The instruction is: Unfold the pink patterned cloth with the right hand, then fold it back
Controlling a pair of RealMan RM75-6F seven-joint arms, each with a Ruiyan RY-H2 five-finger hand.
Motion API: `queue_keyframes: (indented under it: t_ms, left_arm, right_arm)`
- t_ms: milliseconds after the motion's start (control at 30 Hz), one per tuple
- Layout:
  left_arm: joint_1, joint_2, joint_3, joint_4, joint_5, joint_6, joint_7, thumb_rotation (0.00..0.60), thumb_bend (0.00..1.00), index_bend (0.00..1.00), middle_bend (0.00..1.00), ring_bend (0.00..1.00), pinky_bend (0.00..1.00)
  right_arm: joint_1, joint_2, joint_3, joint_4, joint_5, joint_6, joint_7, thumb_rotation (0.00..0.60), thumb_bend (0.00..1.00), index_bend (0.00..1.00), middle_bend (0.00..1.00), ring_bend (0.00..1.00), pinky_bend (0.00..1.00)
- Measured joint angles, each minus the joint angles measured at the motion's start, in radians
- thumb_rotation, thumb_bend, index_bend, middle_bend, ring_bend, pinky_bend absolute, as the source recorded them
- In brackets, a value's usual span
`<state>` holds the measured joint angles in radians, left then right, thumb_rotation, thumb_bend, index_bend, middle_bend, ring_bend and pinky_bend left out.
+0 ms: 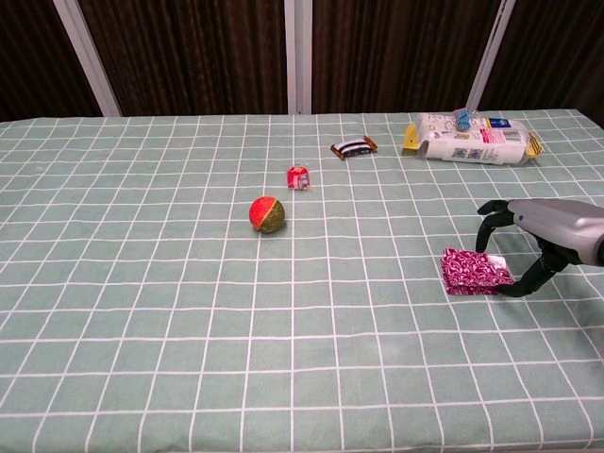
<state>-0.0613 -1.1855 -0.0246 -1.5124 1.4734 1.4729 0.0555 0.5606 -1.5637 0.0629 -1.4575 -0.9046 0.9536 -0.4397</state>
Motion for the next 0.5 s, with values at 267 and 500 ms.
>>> queue_keyframes:
  t_ms: [267, 500]
  left_arm:
    - [0.001, -0.003, -0.001, 0.01, 0.0, 0.002, -0.01, 0.6, 0.0, 0.18, 0.15, 0.12, 0.07]
    - [0.002, -0.005, -0.001, 0.011, -0.001, 0.001, -0.01, 0.6, 0.0, 0.18, 0.15, 0.12, 0.07]
  right_arm:
    - [0.003, -0.005, 0.0, 0.007, 0.001, -0.006, -0.007, 0.532, 0.15, 0.35, 0.05, 0.0, 0.0]
    - [0.007, -0.003, -0.006, 0.011, -0.001, -0.016, -0.017, 0.526, 0.15, 0.33, 0.04, 0.0, 0.0]
